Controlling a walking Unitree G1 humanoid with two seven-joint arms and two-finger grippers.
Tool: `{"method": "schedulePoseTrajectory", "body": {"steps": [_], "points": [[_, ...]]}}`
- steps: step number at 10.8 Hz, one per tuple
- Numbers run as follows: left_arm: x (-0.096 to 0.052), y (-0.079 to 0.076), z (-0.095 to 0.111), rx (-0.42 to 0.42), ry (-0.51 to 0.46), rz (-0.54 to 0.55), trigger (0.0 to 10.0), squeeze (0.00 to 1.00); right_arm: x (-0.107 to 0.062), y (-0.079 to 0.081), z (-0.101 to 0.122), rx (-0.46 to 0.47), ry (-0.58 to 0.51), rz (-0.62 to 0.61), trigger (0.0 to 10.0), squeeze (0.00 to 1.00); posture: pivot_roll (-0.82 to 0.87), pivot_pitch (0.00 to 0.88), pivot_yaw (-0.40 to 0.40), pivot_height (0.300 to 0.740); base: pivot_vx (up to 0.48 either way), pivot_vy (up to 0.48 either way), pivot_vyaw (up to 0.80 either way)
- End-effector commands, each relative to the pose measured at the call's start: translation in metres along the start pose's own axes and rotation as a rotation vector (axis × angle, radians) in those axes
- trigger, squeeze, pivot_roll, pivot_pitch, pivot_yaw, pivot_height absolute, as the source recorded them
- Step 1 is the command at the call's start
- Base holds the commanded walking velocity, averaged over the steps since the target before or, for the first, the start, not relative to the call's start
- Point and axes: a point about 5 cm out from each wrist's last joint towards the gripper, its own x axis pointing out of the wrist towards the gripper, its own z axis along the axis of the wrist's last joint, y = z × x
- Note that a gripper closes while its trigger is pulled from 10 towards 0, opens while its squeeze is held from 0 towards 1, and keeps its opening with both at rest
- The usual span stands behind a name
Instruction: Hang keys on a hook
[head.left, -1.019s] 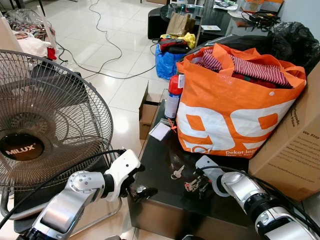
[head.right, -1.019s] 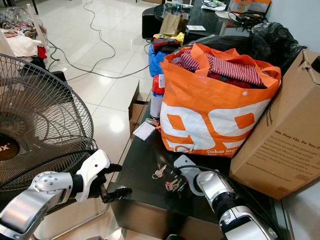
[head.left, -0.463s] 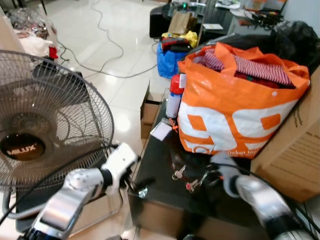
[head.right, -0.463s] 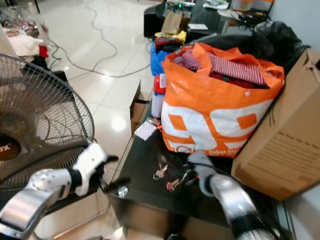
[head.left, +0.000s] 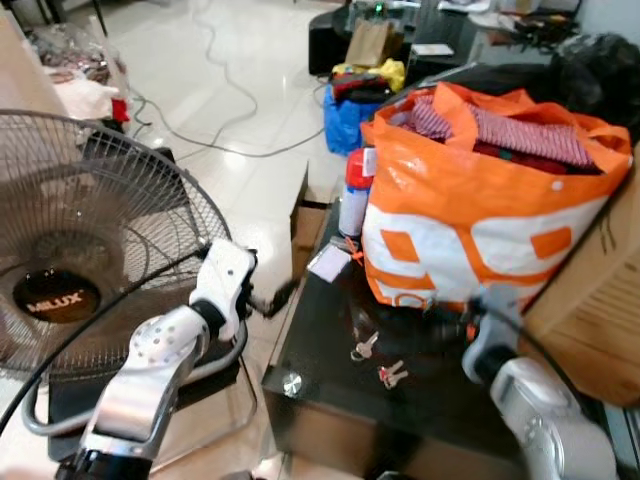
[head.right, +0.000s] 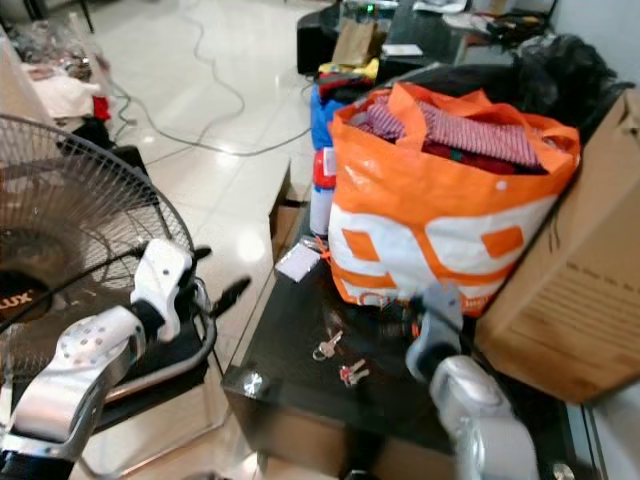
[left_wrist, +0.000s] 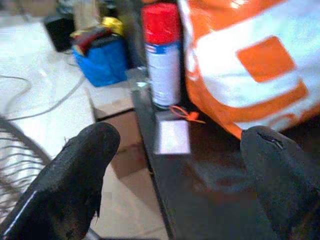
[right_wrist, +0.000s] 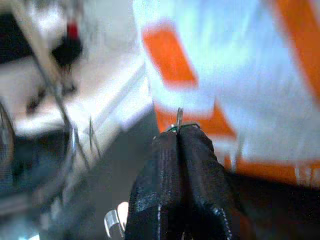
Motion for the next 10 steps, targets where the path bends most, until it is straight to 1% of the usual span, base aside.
{"method": "schedulePoseTrajectory", "body": {"steps": [1, 2, 3, 4, 5, 6, 7, 9, 10], "points": [[0.002, 0.005, 0.005, 0.036, -0.027, 0.05, 10.0, 0.0, -0.005, 0.001, 0.014, 0.017, -0.112, -0.049, 0.0, 0.0, -0.05, 0.0, 0.002, 0.74, 0.0, 0.0, 0.0], [0.007, 0.008, 0.009, 0.033, -0.048, 0.084, 10.0, 0.0, -0.004, 0.006, 0.02, 0.009, -0.18, -0.078, 0.0, 0.0, -0.05, 0.0, -0.004, 0.74, 0.0, 0.0, 0.0], [0.01, 0.008, 0.01, 0.027, -0.057, 0.09, 10.0, 0.0, -0.002, 0.008, 0.022, -0.035, -0.206, -0.09, 0.5, 0.0, -0.04, 0.0, -0.006, 0.74, 0.0, 0.0, 0.0], [0.01, 0.009, 0.011, 0.034, -0.063, 0.115, 10.0, 0.0, 0.001, 0.005, 0.029, -0.077, -0.248, -0.135, 9.2, 0.0, -0.03, 0.0, -0.015, 0.74, 0.0, 0.0, 0.0], [0.01, 0.011, 0.011, 0.039, -0.054, 0.132, 10.0, 0.0, 0.004, 0.002, 0.033, -0.098, -0.263, -0.161, 10.0, 0.0, -0.02, 0.0, -0.024, 0.74, 0.0, 0.0, 0.0], [0.009, 0.013, 0.011, 0.051, -0.06, 0.139, 10.0, 0.0, 0.009, 0.001, 0.039, -0.123, -0.279, -0.178, 10.0, 0.0, -0.01, 0.0, -0.036, 0.74, 0.0, 0.0, 0.0], [0.01, 0.013, 0.011, 0.053, -0.061, 0.145, 10.0, 0.0, 0.014, 0.003, 0.041, -0.168, -0.272, -0.177, 10.0, 0.0, -0.01, 0.0, -0.038, 0.74, 0.0, 0.0, 0.0], [0.014, 0.013, 0.012, 0.062, -0.063, 0.153, 10.0, 0.0, 0.019, 0.004, 0.04, -0.28, -0.248, -0.208, 10.0, 0.0, -0.01, 0.0, -0.042, 0.74, 0.0, 0.0, 0.0], [0.014, 0.014, 0.012, 0.064, -0.063, 0.156, 10.0, 0.0, 0.02, 0.005, 0.04, -0.27, -0.248, -0.183, 10.0, 0.0, 0.0, 0.0, -0.049, 0.74, 0.0, 0.0, 0.0]]}}
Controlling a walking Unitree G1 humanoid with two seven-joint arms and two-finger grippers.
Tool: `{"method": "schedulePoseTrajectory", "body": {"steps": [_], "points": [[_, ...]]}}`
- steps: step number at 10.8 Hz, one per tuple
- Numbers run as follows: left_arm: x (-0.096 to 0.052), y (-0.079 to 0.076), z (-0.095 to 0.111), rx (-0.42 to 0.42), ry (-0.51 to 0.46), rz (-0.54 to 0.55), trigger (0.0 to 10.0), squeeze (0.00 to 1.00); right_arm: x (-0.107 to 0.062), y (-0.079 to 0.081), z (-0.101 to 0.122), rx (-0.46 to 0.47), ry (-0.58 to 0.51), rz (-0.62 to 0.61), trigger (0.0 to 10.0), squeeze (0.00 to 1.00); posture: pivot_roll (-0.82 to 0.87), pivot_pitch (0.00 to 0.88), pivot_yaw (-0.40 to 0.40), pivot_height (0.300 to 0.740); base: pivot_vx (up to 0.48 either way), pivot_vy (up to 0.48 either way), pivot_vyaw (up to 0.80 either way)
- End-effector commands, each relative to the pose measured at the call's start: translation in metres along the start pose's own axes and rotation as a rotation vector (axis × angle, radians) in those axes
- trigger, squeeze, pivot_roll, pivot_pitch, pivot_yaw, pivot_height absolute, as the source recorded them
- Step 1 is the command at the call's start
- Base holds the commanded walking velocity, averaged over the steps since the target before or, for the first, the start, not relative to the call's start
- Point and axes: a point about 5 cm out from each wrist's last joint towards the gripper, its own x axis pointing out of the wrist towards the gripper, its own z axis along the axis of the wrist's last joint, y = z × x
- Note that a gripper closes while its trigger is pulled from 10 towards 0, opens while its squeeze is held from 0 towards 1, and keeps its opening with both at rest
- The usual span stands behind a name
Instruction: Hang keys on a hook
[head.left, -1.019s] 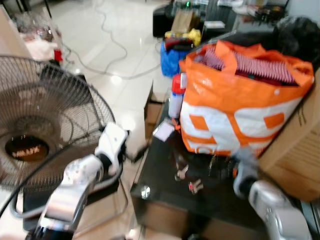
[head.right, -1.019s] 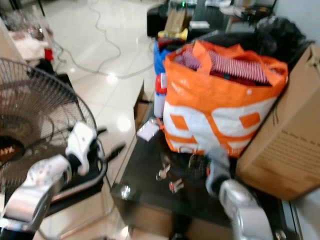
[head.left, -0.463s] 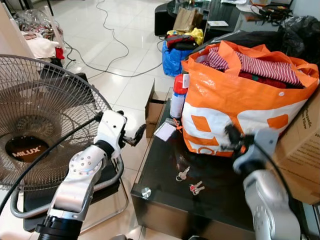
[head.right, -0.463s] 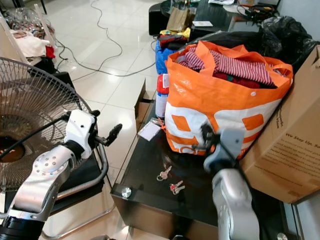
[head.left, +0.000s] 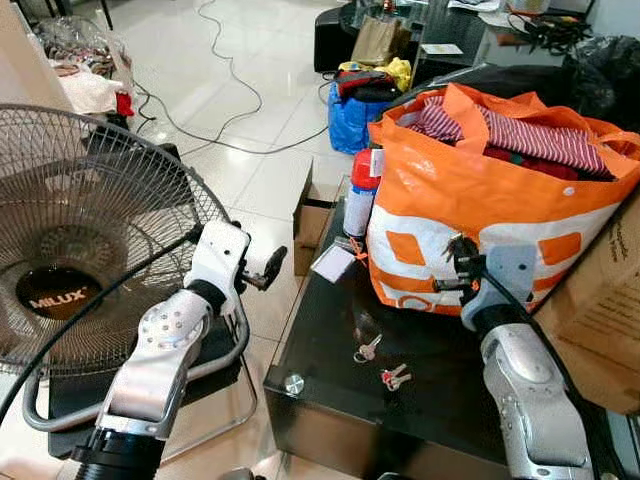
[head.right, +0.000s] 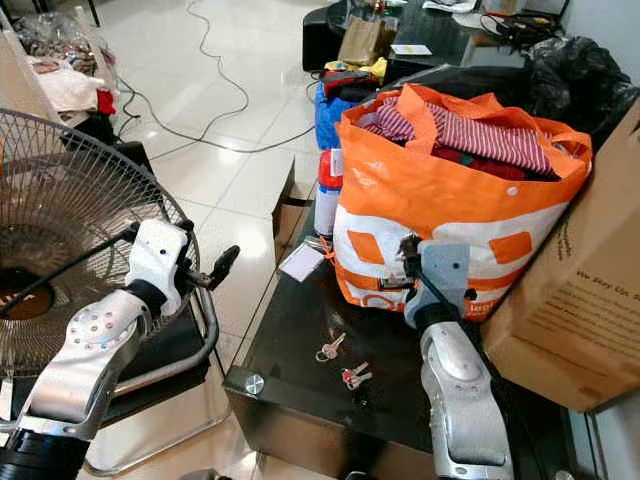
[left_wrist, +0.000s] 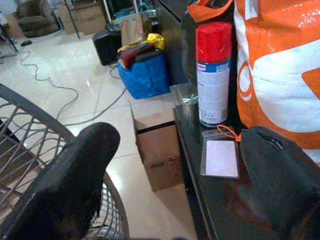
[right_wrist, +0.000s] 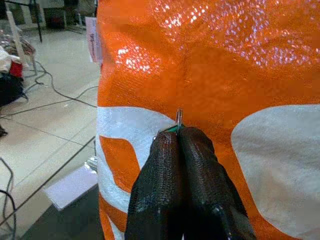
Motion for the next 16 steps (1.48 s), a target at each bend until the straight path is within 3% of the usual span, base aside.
{"method": "schedulePoseTrajectory", "body": {"steps": [1, 3, 16], "points": [[0.0004, 0.0018, 0.0028, 0.014, -0.012, 0.015, 10.0, 0.0, 0.0031, -0.0044, 0.0088, -0.001, -0.054, -0.041, 10.0, 0.0, 0.01, 0.0, -0.053, 0.74, 0.0, 0.0, 0.0], [0.0002, 0.0018, 0.0017, 0.006, -0.007, 0.02, 10.0, 0.0, 0.0059, -0.0071, 0.0118, 0.01, -0.065, -0.083, 10.0, 0.0, 0.0, 0.0, -0.057, 0.74, 0.0, 0.0, 0.0], [0.0016, -0.0008, 0.0002, 0.004, -0.007, 0.025, 10.0, 0.0, 0.0102, -0.0015, 0.0123, 0.033, -0.033, -0.003, 10.0, 0.0, 0.0, 0.0, -0.083, 0.74, -0.276, 0.0, 0.0]]}}
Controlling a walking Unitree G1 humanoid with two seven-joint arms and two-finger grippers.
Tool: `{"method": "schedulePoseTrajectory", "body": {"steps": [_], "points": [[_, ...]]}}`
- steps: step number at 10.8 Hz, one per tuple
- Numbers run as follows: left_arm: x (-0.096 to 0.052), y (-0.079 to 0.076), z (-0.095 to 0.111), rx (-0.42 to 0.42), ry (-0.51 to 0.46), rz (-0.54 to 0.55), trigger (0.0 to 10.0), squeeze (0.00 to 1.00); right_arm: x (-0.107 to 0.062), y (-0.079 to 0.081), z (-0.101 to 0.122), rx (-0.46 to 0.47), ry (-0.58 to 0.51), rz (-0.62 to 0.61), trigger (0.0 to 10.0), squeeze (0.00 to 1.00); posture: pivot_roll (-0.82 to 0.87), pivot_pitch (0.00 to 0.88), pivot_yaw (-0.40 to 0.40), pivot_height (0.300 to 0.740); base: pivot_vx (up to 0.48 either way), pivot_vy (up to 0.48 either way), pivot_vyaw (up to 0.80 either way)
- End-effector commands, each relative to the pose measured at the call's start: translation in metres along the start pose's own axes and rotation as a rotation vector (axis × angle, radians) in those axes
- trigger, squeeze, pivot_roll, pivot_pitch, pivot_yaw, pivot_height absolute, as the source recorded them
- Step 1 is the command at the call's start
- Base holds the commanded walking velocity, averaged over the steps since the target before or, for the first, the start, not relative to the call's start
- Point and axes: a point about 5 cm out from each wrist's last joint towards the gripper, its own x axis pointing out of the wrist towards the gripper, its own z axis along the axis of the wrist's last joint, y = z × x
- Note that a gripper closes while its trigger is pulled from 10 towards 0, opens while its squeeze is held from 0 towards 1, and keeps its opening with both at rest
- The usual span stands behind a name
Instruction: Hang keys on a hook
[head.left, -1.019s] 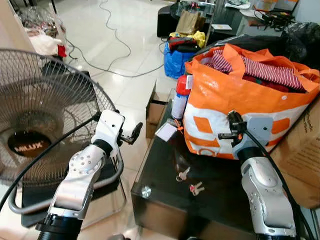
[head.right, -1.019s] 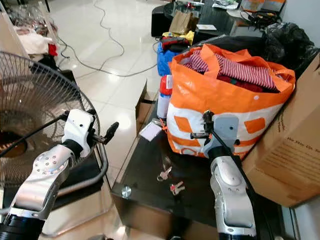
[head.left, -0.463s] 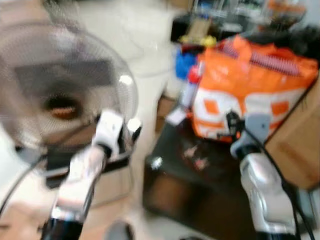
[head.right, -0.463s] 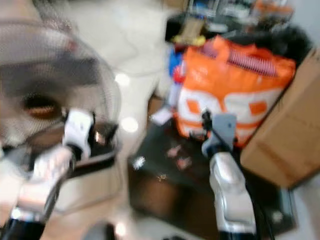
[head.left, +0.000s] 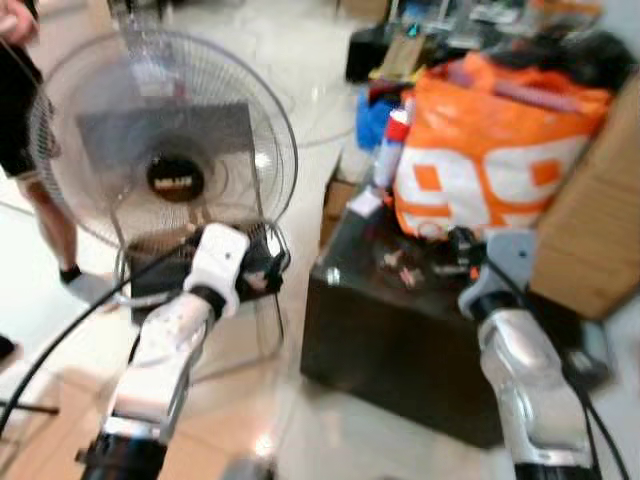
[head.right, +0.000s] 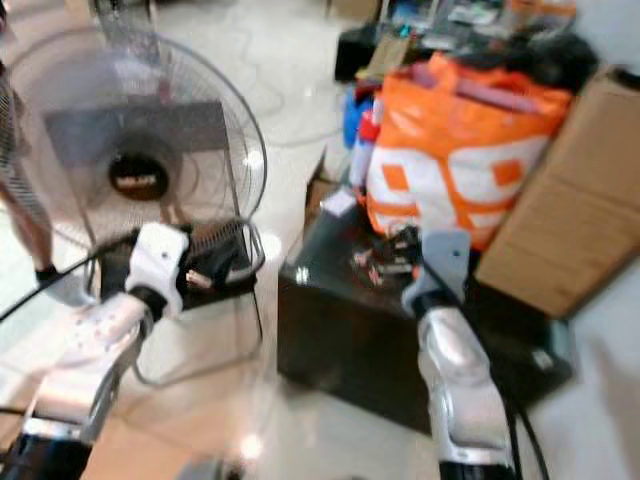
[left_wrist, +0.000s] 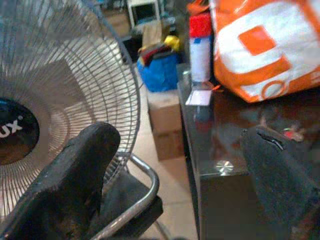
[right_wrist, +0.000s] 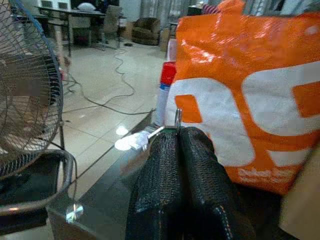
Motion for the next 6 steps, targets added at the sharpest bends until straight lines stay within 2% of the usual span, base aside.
{"method": "schedulePoseTrajectory", "body": {"steps": [1, 2, 3, 6], "points": [[-0.0005, 0.0, -0.0004, 0.013, 0.001, 0.005, 10.0, 0.0, -0.0008, 0.0012, 0.002, 0.007, -0.008, 0.02, 10.0, 0.0, 0.01, 0.0, -0.086, 0.74, 0.0, 0.0, 0.0], [-0.0006, 0.0, -0.0002, 0.017, -0.001, 0.004, 10.0, 0.0, -0.001, 0.0016, 0.0017, 0.002, -0.003, 0.019, 10.0, 0.0, 0.01, 0.0, -0.086, 0.74, 0.0, 0.0, 0.0], [-0.0009, -0.0005, -0.0009, 0.017, -0.004, 0.001, 10.0, 0.0, -0.0007, -0.001, -0.0011, 0.029, 0.017, -0.008, 10.0, 0.0, 0.01, 0.0, -0.088, 0.74, 0.0, 0.0, -0.8], [-0.001, -0.001, -0.001, 0.019, -0.011, -0.005, 10.0, 0.0, -0.0007, -0.0045, -0.0005, 0.032, 0.013, -0.026, 10.0, 0.0, 0.01, 0.0, -0.088, 0.74, 0.0, 0.0, -0.8]]}}
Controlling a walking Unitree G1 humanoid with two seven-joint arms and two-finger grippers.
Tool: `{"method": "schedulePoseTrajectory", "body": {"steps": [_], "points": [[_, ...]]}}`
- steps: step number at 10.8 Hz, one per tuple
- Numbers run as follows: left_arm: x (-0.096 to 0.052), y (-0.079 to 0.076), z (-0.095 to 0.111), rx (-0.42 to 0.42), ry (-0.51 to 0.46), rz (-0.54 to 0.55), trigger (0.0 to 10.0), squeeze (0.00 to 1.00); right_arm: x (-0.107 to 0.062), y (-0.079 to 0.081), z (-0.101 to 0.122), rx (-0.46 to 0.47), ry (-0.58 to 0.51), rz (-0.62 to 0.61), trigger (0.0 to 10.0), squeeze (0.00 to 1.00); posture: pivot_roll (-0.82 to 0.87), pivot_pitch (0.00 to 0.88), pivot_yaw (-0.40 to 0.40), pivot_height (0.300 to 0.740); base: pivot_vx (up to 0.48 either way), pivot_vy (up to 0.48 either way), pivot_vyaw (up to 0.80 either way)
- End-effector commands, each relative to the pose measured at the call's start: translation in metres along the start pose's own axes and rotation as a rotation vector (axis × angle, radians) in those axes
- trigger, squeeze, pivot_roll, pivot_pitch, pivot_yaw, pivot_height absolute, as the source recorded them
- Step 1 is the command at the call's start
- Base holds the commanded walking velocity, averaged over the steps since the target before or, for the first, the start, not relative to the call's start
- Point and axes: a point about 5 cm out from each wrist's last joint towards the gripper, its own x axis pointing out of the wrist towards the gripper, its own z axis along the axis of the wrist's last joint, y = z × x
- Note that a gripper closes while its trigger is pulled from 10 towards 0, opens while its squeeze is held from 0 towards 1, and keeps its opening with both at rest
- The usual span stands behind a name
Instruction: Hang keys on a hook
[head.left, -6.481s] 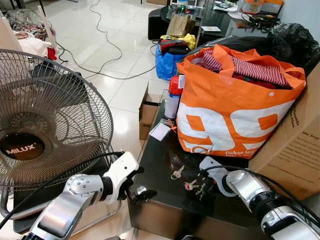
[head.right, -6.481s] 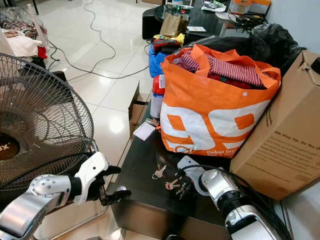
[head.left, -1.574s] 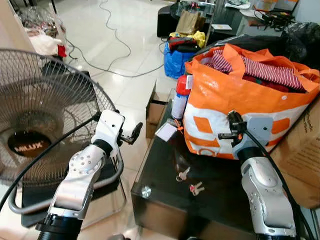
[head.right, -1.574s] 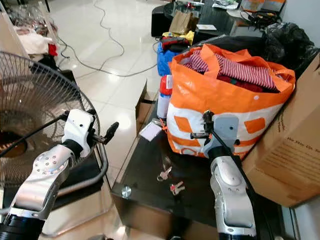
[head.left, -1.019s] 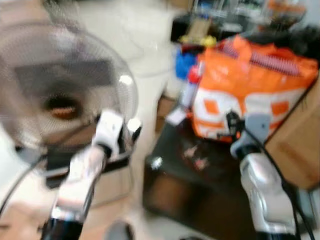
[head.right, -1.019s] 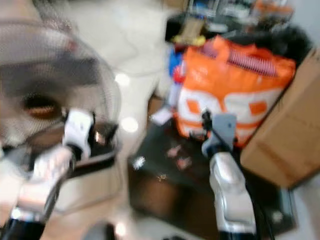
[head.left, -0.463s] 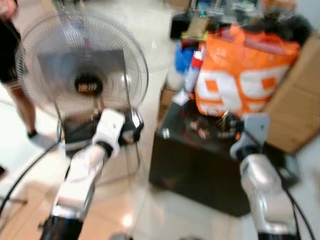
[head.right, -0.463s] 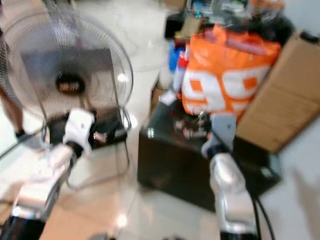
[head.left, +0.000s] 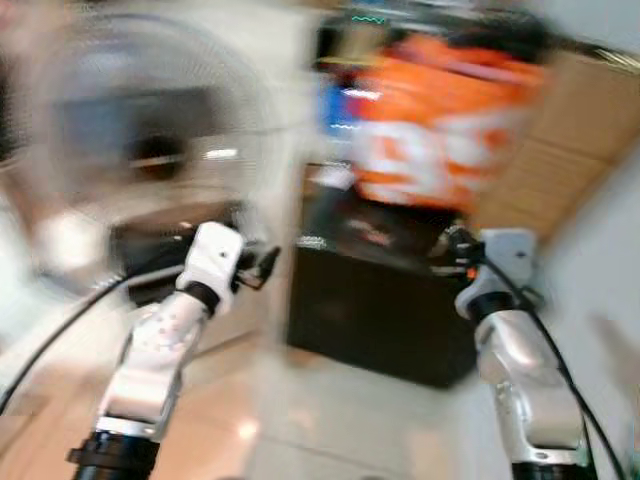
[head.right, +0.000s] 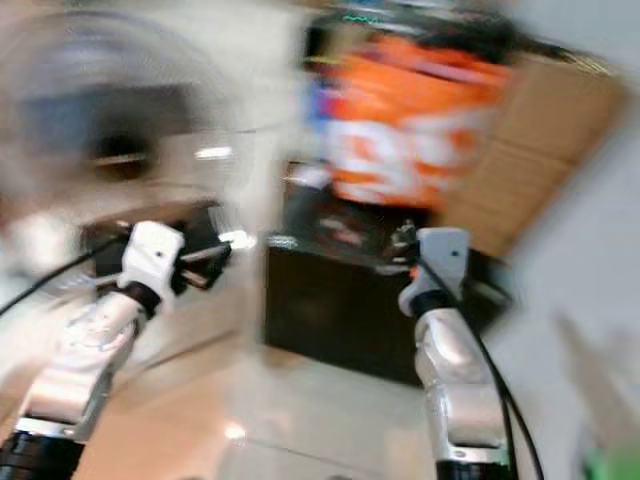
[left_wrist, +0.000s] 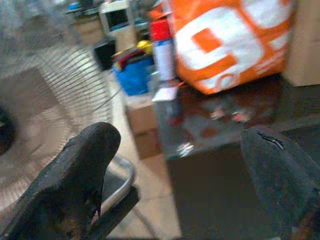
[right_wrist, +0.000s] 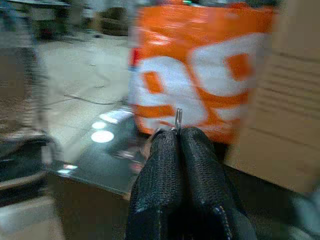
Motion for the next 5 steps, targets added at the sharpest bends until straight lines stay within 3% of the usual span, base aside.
{"method": "schedulePoseTrajectory", "body": {"steps": [1, 5], "points": [[0.0027, -0.0054, 0.0036, -0.001, -0.017, -0.016, 10.0, 0.0, -0.0013, -0.0086, 0.0022, 0.008, -0.005, -0.033, 10.0, 0.0, 0.01, 0.0, -0.087, 0.74, 0.0, 0.0, -0.8], [0.002, -0.0057, 0.0038, 0.008, -0.018, -0.012, 10.0, 0.0, -0.0019, -0.0093, 0.0034, 0.043, -0.011, -0.05, 10.0, 0.0, 0.01, 0.0, -0.09, 0.74, 0.0, 0.0, -0.8]]}}
